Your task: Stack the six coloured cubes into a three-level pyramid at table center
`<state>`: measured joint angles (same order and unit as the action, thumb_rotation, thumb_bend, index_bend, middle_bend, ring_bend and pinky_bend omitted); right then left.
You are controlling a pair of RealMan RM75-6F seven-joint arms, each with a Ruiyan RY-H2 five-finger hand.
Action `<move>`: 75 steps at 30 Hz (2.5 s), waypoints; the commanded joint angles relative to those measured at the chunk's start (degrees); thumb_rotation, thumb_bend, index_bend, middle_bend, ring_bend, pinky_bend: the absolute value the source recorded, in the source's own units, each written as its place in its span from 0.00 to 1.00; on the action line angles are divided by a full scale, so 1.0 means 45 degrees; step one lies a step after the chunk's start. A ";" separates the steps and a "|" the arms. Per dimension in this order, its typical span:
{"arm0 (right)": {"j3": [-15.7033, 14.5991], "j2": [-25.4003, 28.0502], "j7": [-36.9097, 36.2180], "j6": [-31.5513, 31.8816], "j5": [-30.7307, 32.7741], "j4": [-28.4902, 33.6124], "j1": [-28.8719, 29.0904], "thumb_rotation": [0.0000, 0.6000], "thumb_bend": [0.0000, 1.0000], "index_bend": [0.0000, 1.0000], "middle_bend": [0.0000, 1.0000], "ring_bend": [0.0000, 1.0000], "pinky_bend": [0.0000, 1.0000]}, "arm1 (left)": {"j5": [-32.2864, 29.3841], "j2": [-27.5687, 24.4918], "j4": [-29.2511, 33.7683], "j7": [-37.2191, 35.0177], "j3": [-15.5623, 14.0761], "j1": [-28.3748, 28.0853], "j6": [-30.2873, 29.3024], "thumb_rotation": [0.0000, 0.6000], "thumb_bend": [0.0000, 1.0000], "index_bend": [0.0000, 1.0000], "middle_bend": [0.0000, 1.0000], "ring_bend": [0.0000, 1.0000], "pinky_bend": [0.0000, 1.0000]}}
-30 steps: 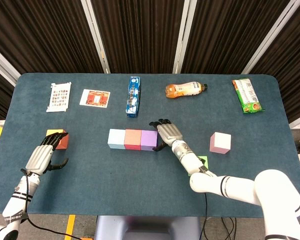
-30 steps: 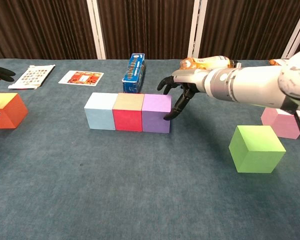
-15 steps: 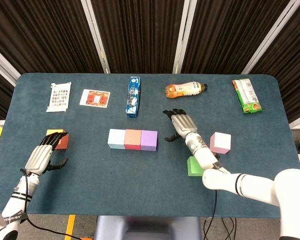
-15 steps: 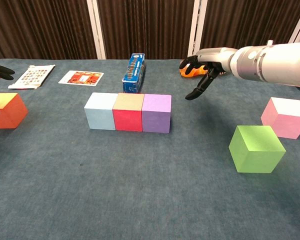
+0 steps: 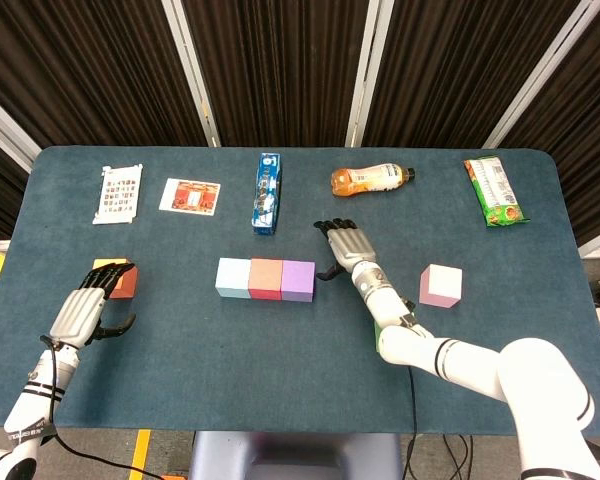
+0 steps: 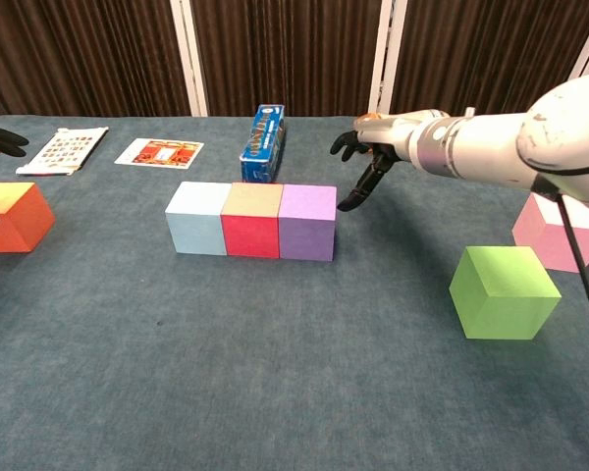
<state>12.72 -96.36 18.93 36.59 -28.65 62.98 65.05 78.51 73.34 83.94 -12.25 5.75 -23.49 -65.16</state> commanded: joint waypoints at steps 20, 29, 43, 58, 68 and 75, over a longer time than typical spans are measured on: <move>-0.0030 0.3204 -0.0243 0.2330 -0.1648 0.4374 -0.1627 1.00 0.30 0.21 0.20 0.06 0.08 | -0.0113 0.0050 -0.1147 -0.0560 0.0225 -0.0499 0.0800 1.00 0.35 0.09 0.09 0.04 0.08; -0.0845 0.7848 -0.1307 0.5910 -0.4853 0.9790 -0.4986 1.00 0.29 0.21 0.20 0.06 0.08 | -0.0711 0.0147 -0.2654 -0.0185 0.0150 -0.1344 0.2807 1.00 0.37 0.09 0.07 0.04 0.08; -0.1835 0.9458 -0.3883 0.8355 -0.8004 1.0583 -0.8544 1.00 0.29 0.21 0.20 0.06 0.08 | -0.1838 0.0360 -0.3846 -0.0122 0.0314 -0.2036 0.4718 1.00 0.36 0.08 0.05 0.02 0.08; -0.1416 0.9318 -0.4143 0.8165 -0.8349 1.0388 -0.9210 1.00 0.29 0.21 0.20 0.06 0.08 | -0.2052 0.0571 -0.4819 -0.0145 0.0377 -0.2516 0.5603 1.00 0.36 0.08 0.05 0.02 0.08; -0.1276 0.9175 -0.4419 0.8030 -0.8409 1.0146 -0.9623 1.00 0.29 0.21 0.20 0.06 0.08 | -0.2047 0.1213 -0.5969 -0.0504 0.0639 -0.3031 0.6056 1.00 0.35 0.32 0.42 0.34 0.26; -0.1173 0.9286 -0.4854 0.8216 -0.8665 1.0010 -1.0045 1.00 0.29 0.21 0.20 0.06 0.08 | -0.1682 -0.0309 -0.2933 -0.0234 0.1243 -0.3245 0.5050 1.00 0.35 0.35 0.48 0.41 0.37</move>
<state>7.36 -54.68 -2.65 73.41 -67.43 108.14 20.11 70.25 75.90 63.57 -13.78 9.71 -37.37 -40.64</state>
